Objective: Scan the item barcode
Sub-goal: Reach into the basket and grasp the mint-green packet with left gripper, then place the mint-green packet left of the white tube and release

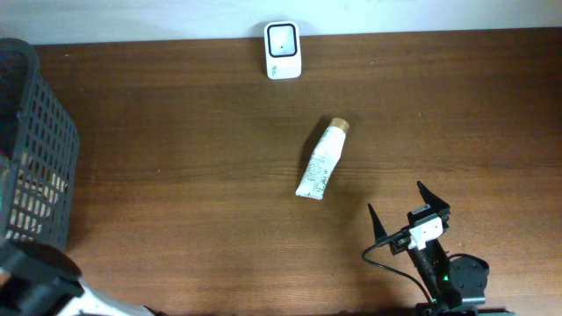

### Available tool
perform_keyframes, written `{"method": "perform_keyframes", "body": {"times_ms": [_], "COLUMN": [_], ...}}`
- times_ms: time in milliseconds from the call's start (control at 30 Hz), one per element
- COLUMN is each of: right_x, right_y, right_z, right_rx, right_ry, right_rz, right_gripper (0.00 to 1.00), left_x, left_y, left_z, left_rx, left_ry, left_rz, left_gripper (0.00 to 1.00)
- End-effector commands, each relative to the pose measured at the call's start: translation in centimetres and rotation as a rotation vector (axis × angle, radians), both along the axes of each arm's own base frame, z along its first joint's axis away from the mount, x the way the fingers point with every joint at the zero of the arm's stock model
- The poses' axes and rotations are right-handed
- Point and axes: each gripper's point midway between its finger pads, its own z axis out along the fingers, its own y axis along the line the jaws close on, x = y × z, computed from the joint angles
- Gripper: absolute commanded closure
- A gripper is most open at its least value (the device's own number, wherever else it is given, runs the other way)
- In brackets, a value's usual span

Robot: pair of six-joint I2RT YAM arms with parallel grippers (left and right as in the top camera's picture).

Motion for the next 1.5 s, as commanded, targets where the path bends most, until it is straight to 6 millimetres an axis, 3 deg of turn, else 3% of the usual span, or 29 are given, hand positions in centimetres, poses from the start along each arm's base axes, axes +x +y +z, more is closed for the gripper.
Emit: {"method": "perform_keyframes", "body": {"times_ms": [0,133,200,300,367,533,633,933,1100,1167,1300,1400,1467], "right_x": [-0.1,-0.1,-0.1,-0.1,-0.1,-0.1,-0.1,-0.1,-0.1,-0.1,-0.1,-0.1,-0.1], "right_y": [0.2,0.2,0.2,0.2,0.2,0.2,0.2,0.2,0.2,0.2,0.2,0.2,0.2], "right_z": [-0.2,-0.2,-0.2,-0.2,-0.2,-0.2,-0.2,-0.2,-0.2,-0.2,-0.2,-0.2,-0.2], "right_rx": [0.01,0.01,0.01,0.01,0.01,0.01,0.01,0.01,0.01,0.01,0.01,0.01,0.01], "right_ry": [0.005,0.005,0.005,0.005,0.005,0.005,0.005,0.005,0.005,0.005,0.005,0.005,0.005], "right_rz": [0.011,0.011,0.011,0.011,0.011,0.011,0.011,0.011,0.011,0.011,0.011,0.011,0.011], "right_gripper": [0.02,0.02,0.02,0.02,0.02,0.02,0.02,0.02,0.02,0.02,0.02,0.02,0.02], "left_x": [0.2,-0.5,0.0,1.3,2.1,3.2,3.9,6.2,6.2,5.9,5.8,6.7,7.5], "left_y": [-4.4,-10.3,-14.9,-21.5,-26.3,-34.8,-40.8,-51.5,-55.0,-55.4,-55.2,-54.7,-54.4], "left_z": [10.0,15.3,16.8,16.5,14.9,8.8,2.2,-13.5,-18.3,-19.6,-20.4,-20.0,-18.3], "left_rx": [0.126,0.207,0.211,0.186,0.149,0.098,0.058,0.07,0.096,0.092,0.089,0.113,0.118], "left_ry": [-0.238,-0.345,-0.381,-0.366,-0.322,-0.164,-0.053,0.047,0.098,0.127,0.149,0.137,0.114], "left_rz": [-0.053,-0.156,-0.262,-0.472,-0.631,-0.879,-1.043,-1.266,-1.337,-1.348,-1.346,-1.324,-1.309], "left_gripper": [1.0,1.0,1.0,1.0,1.0,1.0,1.0,1.0,1.0,1.0,0.63,0.44,0.39]}}
